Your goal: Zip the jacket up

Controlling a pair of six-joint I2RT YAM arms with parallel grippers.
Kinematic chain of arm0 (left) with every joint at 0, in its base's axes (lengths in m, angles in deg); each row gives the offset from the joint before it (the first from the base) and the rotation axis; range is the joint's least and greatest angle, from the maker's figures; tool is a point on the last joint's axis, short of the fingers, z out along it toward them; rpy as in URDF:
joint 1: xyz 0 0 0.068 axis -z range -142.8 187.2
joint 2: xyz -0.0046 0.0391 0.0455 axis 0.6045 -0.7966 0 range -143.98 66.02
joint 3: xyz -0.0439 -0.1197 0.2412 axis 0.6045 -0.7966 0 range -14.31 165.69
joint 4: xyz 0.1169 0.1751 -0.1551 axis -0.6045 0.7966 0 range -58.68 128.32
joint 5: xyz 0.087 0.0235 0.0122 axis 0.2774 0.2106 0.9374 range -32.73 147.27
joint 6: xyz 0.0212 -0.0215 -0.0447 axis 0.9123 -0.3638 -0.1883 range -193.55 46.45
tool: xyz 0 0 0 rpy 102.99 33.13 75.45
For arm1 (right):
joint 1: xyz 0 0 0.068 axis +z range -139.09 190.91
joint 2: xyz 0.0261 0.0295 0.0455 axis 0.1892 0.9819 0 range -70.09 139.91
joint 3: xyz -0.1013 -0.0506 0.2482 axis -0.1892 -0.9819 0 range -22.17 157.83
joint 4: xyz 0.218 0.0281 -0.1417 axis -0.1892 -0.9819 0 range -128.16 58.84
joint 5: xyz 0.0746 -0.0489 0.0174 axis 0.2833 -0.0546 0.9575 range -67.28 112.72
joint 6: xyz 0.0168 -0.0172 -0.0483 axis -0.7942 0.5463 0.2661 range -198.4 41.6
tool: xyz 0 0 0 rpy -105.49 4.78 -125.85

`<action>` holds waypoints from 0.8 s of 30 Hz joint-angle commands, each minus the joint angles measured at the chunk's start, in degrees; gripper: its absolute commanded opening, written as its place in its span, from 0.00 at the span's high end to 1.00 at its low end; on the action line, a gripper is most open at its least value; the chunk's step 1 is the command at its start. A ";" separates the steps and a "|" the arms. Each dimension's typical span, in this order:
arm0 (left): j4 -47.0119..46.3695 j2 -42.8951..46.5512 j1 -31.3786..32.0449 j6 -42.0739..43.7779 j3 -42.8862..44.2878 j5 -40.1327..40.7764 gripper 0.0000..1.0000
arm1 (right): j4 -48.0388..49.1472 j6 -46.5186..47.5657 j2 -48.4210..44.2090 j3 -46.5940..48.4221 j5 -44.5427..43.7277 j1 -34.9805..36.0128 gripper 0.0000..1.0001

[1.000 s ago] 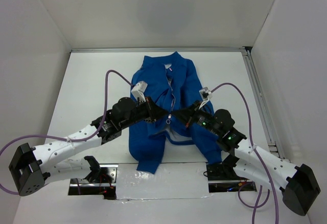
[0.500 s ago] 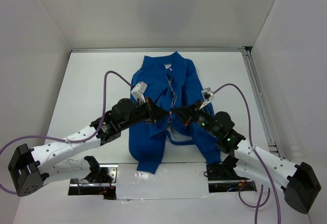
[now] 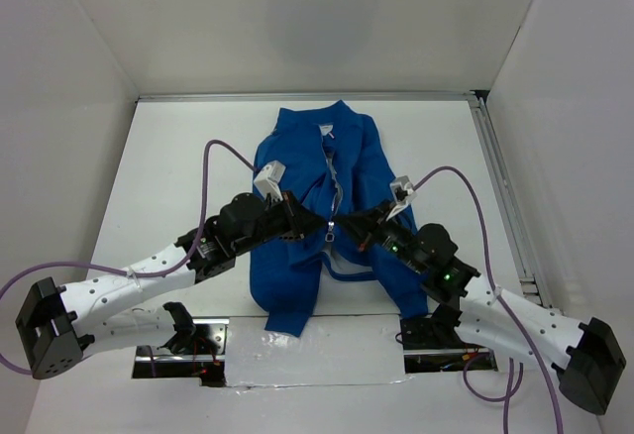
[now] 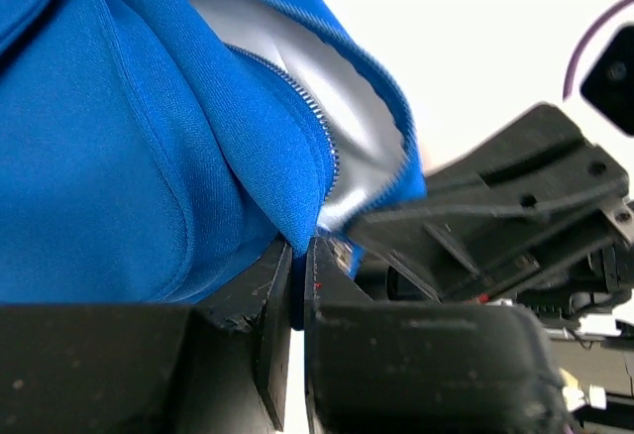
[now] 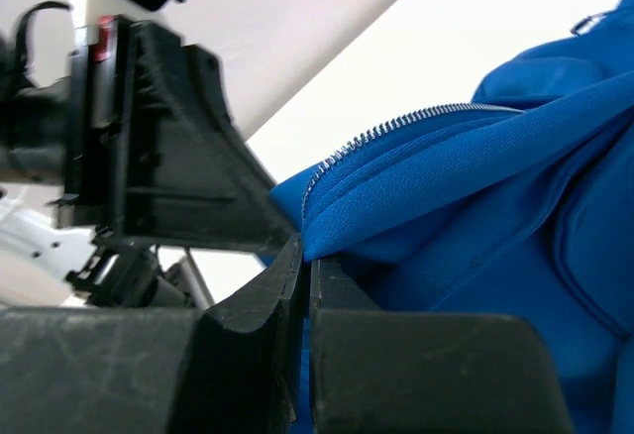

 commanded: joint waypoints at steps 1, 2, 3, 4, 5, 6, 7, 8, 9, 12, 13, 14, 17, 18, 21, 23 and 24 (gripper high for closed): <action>-3.83 0.63 0.46 0.30 3.66 3.58 1.00 | 2.44 -0.34 -3.35 -0.49 2.97 1.12 1.00; -4.00 0.98 0.46 0.56 3.84 3.76 1.00 | 2.53 -1.04 -4.23 -0.85 2.71 1.12 1.00; -4.00 1.16 0.46 0.56 3.75 3.94 1.00 | 2.71 -1.13 -4.50 -1.20 2.10 1.12 1.00; -4.52 1.25 0.46 0.91 3.67 3.68 1.00 | 2.71 -1.30 -4.67 -1.73 1.66 1.12 1.00; -4.79 1.60 0.46 1.00 3.32 3.41 1.00 | 3.58 -1.74 -5.11 -1.91 1.22 1.03 1.00; -5.05 1.69 0.46 1.18 3.05 2.19 1.00 | 4.20 -1.83 -5.12 -2.43 0.17 1.12 1.00; -6.10 1.86 0.55 1.44 2.79 1.22 1.00 | 4.81 -1.92 -5.12 -2.44 -0.80 1.12 1.00; -6.29 1.87 0.55 1.44 2.26 0.52 1.00 | 5.77 -2.70 -4.59 -2.52 -1.94 1.12 1.00; -6.29 1.95 0.55 1.36 2.09 -0.27 1.00 | 6.39 -2.45 -3.89 -2.18 -2.47 1.03 1.00; -5.76 2.22 0.55 0.65 1.91 -0.37 1.00 | 7.62 -1.92 -2.57 -1.65 -2.48 1.12 1.00; -6.11 2.48 0.55 0.65 1.82 -0.46 1.00 | 7.80 -1.83 -2.13 -1.38 -1.96 1.12 1.00; -6.29 2.57 0.55 0.57 1.73 -0.46 1.00 | 7.89 -2.01 -1.43 -1.12 -1.69 1.03 1.00; -6.55 2.92 0.55 0.74 1.73 -0.90 1.00 | 8.59 -2.19 -0.90 -1.12 -1.51 1.12 1.00; -6.64 2.92 0.55 0.83 1.64 -0.98 1.00 | 8.68 -2.27 -0.90 -1.21 -1.51 1.03 1.00; -6.55 2.92 0.55 0.65 1.56 -1.07 1.00 | 9.47 -2.10 -1.07 -1.29 -1.51 1.12 1.00; -6.29 2.66 0.55 0.65 1.82 -0.98 1.00 | 10.26 -2.10 -1.25 -1.29 -1.16 1.03 1.00; -6.20 2.40 0.55 0.57 1.82 -0.81 1.00 | 10.53 -2.18 -1.33 -1.29 -1.07 1.12 1.00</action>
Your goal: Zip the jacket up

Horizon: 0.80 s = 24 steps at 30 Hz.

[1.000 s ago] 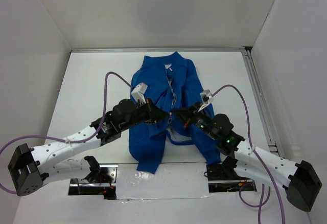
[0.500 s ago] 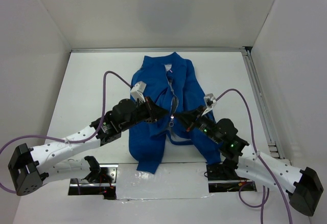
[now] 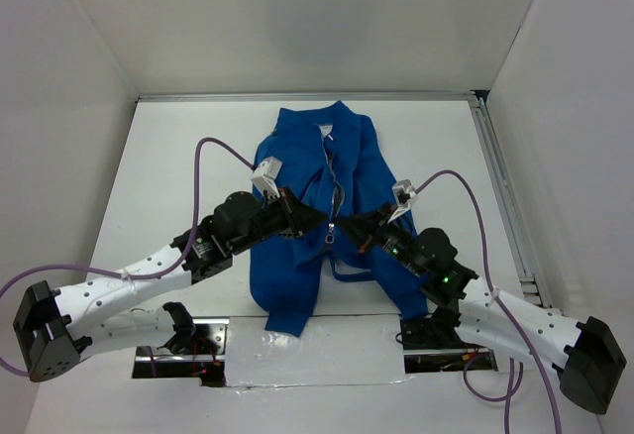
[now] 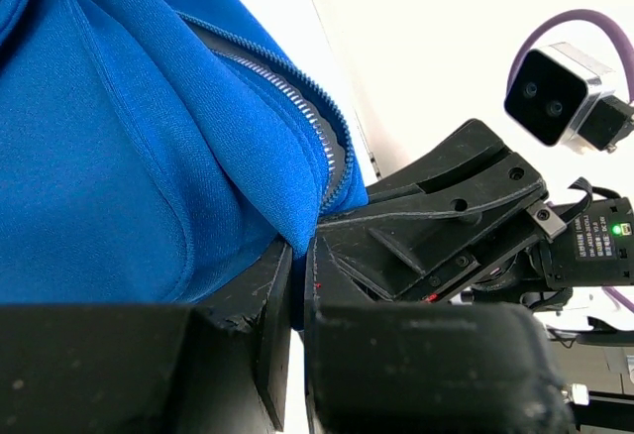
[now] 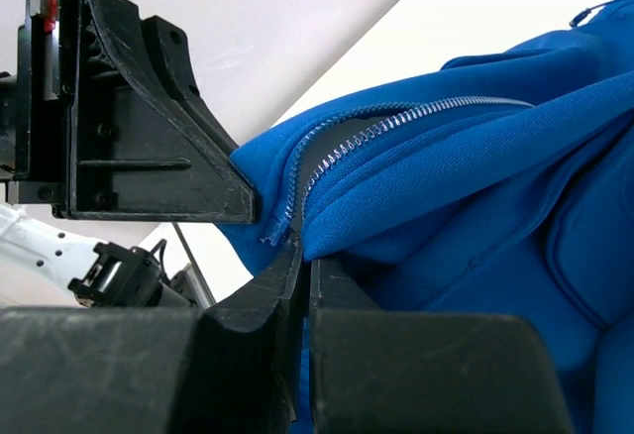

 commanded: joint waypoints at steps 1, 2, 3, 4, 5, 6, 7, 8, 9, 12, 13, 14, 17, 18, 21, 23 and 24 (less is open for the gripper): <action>-4.76 1.04 0.38 0.35 1.01 -0.83 1.00 | 7.40 -0.09 -0.92 1.33 0.17 0.59 1.00; -4.50 0.86 0.38 0.09 1.10 -0.39 1.00 | 7.41 0.00 -1.01 1.42 0.43 0.59 1.00; -4.23 0.78 0.46 -0.09 1.19 -0.04 1.00 | 7.41 -0.09 -1.36 1.33 0.52 0.59 1.00; -4.32 0.60 0.46 -0.01 1.19 0.05 1.00 | 7.23 0.00 -1.45 1.42 0.78 0.59 1.00; -3.88 0.51 0.38 -0.35 1.36 0.40 1.00 | 7.06 0.09 -1.54 1.50 1.14 0.59 1.00; -3.88 0.16 0.46 -0.27 1.62 0.58 1.00 | 7.14 0.00 -1.71 1.50 1.31 0.50 1.00; -3.79 0.16 0.38 -0.36 1.80 0.66 1.00 | 7.14 0.00 -1.80 1.50 1.49 0.59 1.00; -3.53 -0.01 0.46 -0.27 1.89 0.93 1.00 | 7.14 0.00 -1.97 1.50 1.66 0.50 1.00; -3.44 -0.28 0.46 -0.01 2.24 0.93 1.00 | 7.05 0.00 -2.06 1.50 1.67 0.59 1.00; -3.70 -0.54 0.46 0.08 2.42 0.67 1.00 | 7.05 0.18 -2.06 1.59 1.93 0.59 1.00; -3.79 -0.72 0.38 0.08 2.42 0.58 1.00 | 7.05 0.35 -2.06 1.77 2.10 0.59 1.00; -3.79 -0.81 0.46 0.08 2.42 0.49 1.00 | 7.14 0.35 -2.06 1.77 2.28 0.59 1.00; -3.79 -0.72 0.38 0.08 2.24 -0.30 1.00 | 7.05 0.35 -1.80 1.94 1.06 0.59 1.00; -4.23 -0.72 0.46 0.26 2.24 -0.56 1.00 | 7.05 0.35 -1.71 2.03 0.88 0.50 1.00; -4.76 -0.37 0.38 0.35 1.63 -1.18 1.00 | 7.49 0.35 -1.10 2.29 0.18 0.59 1.00; -5.37 0.16 0.38 0.61 1.10 -1.79 1.00 | 6.97 0.35 -0.40 2.82 -1.23 0.59 1.00; -5.63 0.16 0.38 0.78 1.01 -1.97 1.00 | 7.14 0.44 -0.39 2.74 -1.23 0.59 1.00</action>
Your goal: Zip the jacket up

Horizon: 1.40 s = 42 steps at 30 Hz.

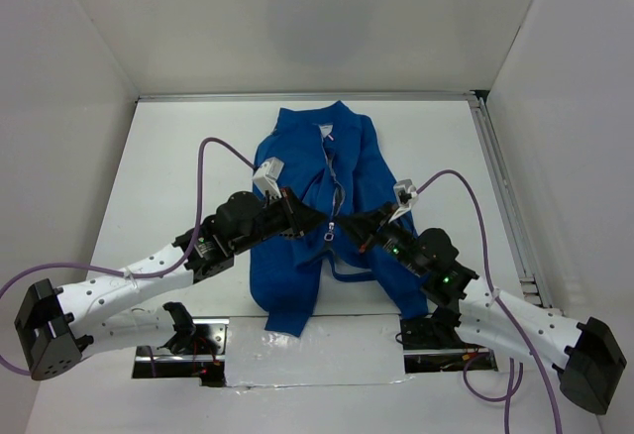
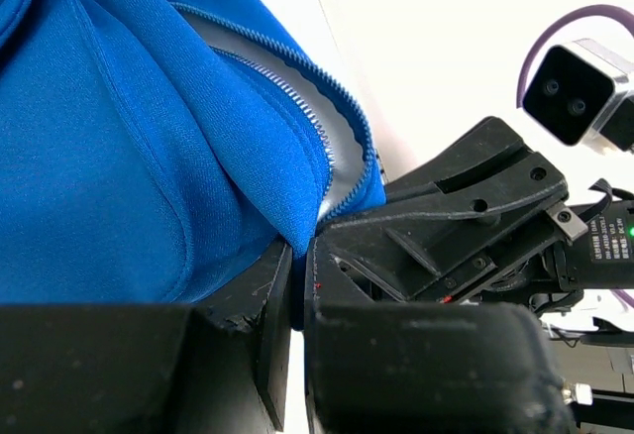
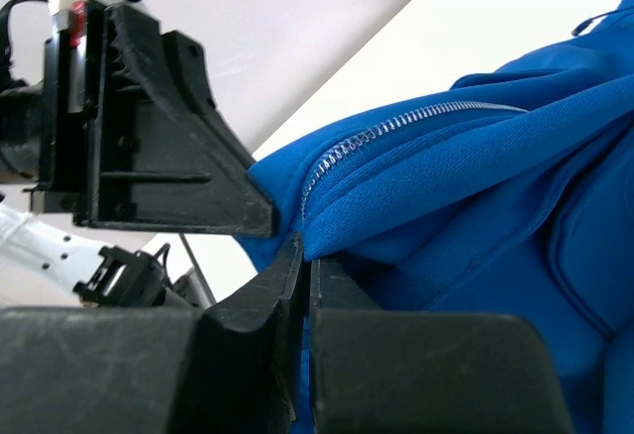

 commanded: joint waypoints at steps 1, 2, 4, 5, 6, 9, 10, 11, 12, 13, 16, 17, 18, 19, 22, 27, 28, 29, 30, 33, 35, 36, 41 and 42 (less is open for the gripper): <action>-5.53 1.12 0.46 0.79 0.92 -1.73 1.00 | 6.94 0.48 0.02 2.78 -2.85 0.42 1.00; -5.53 1.21 0.46 0.61 0.84 -1.82 1.00 | 7.56 0.49 -0.15 2.69 -2.86 0.33 1.00; -5.35 1.21 0.46 0.78 0.84 -1.82 1.00 | 8.70 0.31 -0.33 2.43 -3.12 0.33 1.00; -5.18 1.21 0.38 0.70 0.92 -1.91 1.00 | 9.05 0.22 -0.50 2.25 -3.47 0.24 1.00; -5.26 1.30 0.46 0.87 0.84 -2.34 1.00 | 9.14 0.13 -0.51 2.25 -4.52 0.33 1.00; -5.17 1.30 0.38 0.61 0.48 -2.00 1.00 | 9.67 -0.39 -0.77 1.99 -4.53 -0.11 1.00; -5.00 1.38 0.46 0.44 0.40 -1.99 1.00 | 9.15 -0.57 -0.60 2.34 -4.53 -0.46 1.00; -5.26 1.47 0.46 0.69 0.31 -2.17 1.00 | 8.71 -0.57 -0.59 2.60 -4.53 -0.38 1.00; -5.70 1.65 0.46 0.87 -0.04 -2.61 1.00 | 8.44 -0.92 -0.33 2.60 -4.96 -0.37 1.00; -6.05 1.74 0.38 1.22 -0.04 -2.61 1.00 | 8.79 -1.10 -0.07 2.52 -5.40 -0.55 1.00; -6.14 1.74 0.46 1.75 -0.13 -3.84 1.00 | 9.93 -1.98 0.64 2.60 -5.76 -0.81 1.00; -6.40 1.48 0.46 2.19 -0.22 -4.19 1.00 | 10.11 -2.50 0.81 2.69 -5.85 -0.81 1.00; -6.84 0.95 0.55 2.80 -0.39 -5.06 1.00 | 10.55 -2.94 1.16 2.95 -5.85 -0.90 1.00; -6.93 0.95 0.55 3.24 -0.48 -5.42 1.00 | 10.72 -2.94 1.25 3.13 -6.02 -0.82 1.00; -5.09 -0.55 0.55 4.29 -0.13 -5.77 1.00 | 10.11 -4.08 1.25 4.09 -7.33 -0.90 1.00; -2.37 -1.16 0.47 5.09 -1.36 -5.60 1.00 | 8.62 -4.96 -0.24 4.98 -7.78 -2.22 1.00; -2.19 -0.99 0.55 5.35 -1.36 -5.77 1.00 | 8.88 -5.05 -0.33 4.63 -7.52 -2.57 1.00; -2.88 -0.73 0.55 5.62 -1.80 -6.12 1.00 | 8.71 -5.75 -0.68 4.62 -7.08 -3.36 1.00; -3.58 -0.55 0.55 6.49 -2.24 -6.65 1.00 | 8.70 -6.36 -0.68 4.71 -6.73 -3.71 1.00; -5.26 -0.55 0.55 6.15 -3.03 -7.97 1.00 | 9.49 -8.30 -0.25 4.89 -3.92 -5.29 1.00; -5.87 -1.25 0.47 6.32 -3.03 -8.06 1.00 | 9.76 -10.93 0.37 5.06 -2.60 -5.73 1.00; -6.23 -1.77 0.55 5.89 -2.86 -8.32 1.00 | 9.93 -11.90 0.72 5.24 -2.07 -5.74 1.00; -9.13 -2.39 0.55 6.14 -1.98 -7.36 1.00 | 9.85 -15.33 3.27 5.50 5.21 -5.74 1.00; -9.30 -2.74 0.55 6.15 -1.28 -7.27 1.00 | 10.11 -15.42 3.62 5.50 6.45 -5.74 1.00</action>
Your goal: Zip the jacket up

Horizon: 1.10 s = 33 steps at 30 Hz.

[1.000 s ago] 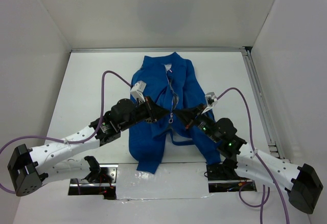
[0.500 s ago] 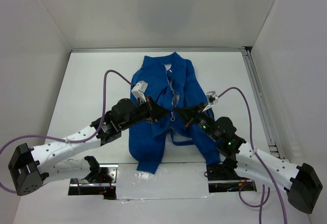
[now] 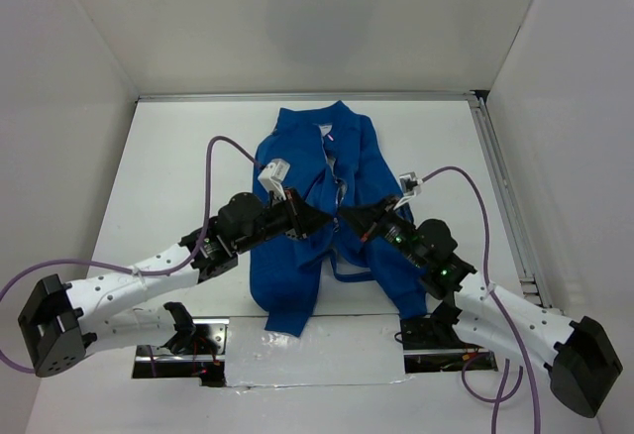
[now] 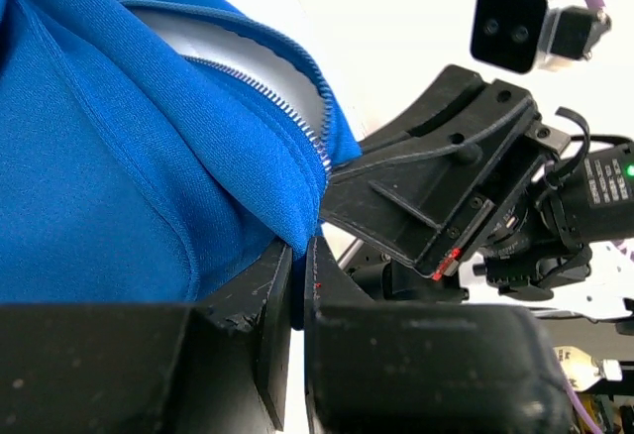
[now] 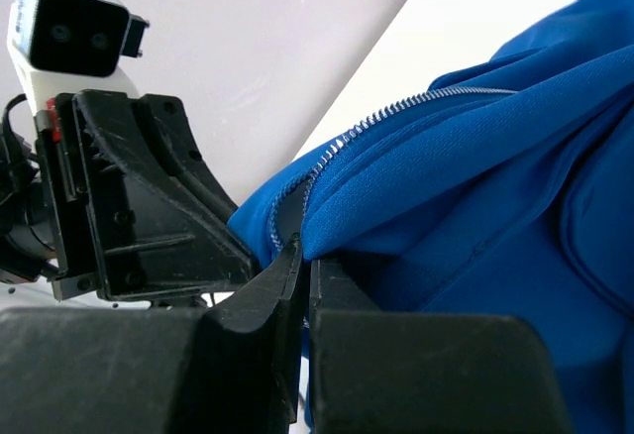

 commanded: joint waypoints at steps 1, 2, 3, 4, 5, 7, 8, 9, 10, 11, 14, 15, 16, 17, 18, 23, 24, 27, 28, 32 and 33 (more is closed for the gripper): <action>-2.53 -1.39 0.84 1.66 0.98 -4.23 1.00 | 8.67 -3.77 0.63 4.67 5.23 -0.05 1.00; -2.18 -1.74 0.75 1.75 1.41 -3.97 1.00 | 8.67 -4.21 0.63 5.02 6.54 -0.05 1.00; -1.13 -2.35 0.84 1.67 2.03 -3.36 1.00 | 8.76 -4.30 0.54 5.11 7.08 -0.14 1.00; -0.60 -2.62 0.84 1.58 2.29 -2.74 1.00 | 7.80 -4.56 0.28 5.29 7.09 -0.05 1.00; 0.01 -2.88 0.75 0.88 2.56 -2.04 1.00 | 7.79 -4.91 0.19 5.29 7.09 -0.05 1.00; 0.02 -3.15 0.84 1.05 2.30 -0.98 1.00 | 6.92 -5.97 -0.86 5.20 6.65 0.03 1.00; 0.11 -3.24 0.84 0.44 2.04 -0.63 1.00 | 6.74 -6.23 -1.21 5.03 6.56 -0.05 1.00; -0.15 -3.32 0.84 0.35 1.77 -0.37 1.00 | 6.13 -7.28 -1.82 5.11 5.77 -0.05 1.00; -0.24 -3.41 0.84 0.17 1.68 -0.36 1.00 | 4.12 -8.07 -2.09 5.37 5.16 -0.05 1.00; -0.07 -3.50 0.75 -0.17 1.68 -0.36 1.00 | 3.14 -8.78 -2.35 5.81 4.37 -0.05 1.00; 1.60 -4.03 0.84 -1.50 2.21 -0.36 1.00 | 1.89 -12.21 -3.06 5.73 2.16 -0.23 1.00; 1.69 -4.20 1.01 -1.50 2.21 1.46 1.00 | 2.68 -13.95 -3.06 5.29 1.90 -0.23 1.00; 1.86 -4.12 1.01 -1.93 2.30 2.09 1.00 | 3.13 -14.41 -3.06 5.03 1.20 -0.32 1.00; 2.91 -4.12 1.19 -2.28 2.47 2.79 1.00 | 2.70 -16.06 -3.50 5.03 0.24 -0.32 1.00; 3.35 -3.86 1.19 -2.90 2.30 3.41 1.00 | 2.61 -16.51 -3.67 4.68 -0.99 -0.40 1.00; 2.57 -2.71 1.98 -3.87 1.07 3.59 1.00 | 6.38 -20.91 -4.20 2.48 -3.28 -0.49 1.00; 2.22 -2.62 2.07 -3.78 0.89 3.16 1.00 | 7.78 -20.48 -4.20 1.95 -3.63 -0.58 1.00; 0.55 -1.48 2.15 -3.78 0.01 0.61 1.00 | 7.26 -19.34 -3.50 1.78 -5.74 -0.49 1.00; -0.24 -0.52 2.15 -3.61 -1.03 -1.40 1.00 | 7.79 -18.37 -2.98 1.51 -6.53 -0.49 1.00; -2.71 2.82 2.24 -2.29 -2.80 -2.83 1.00 | 8.76 -13.46 -2.27 1.77 -5.67 -0.84 1.00; -1.14 3.44 2.24 -3.07 -2.80 -2.13 1.00 | 8.76 -12.66 -2.53 1.95 -6.01 -0.67 1.00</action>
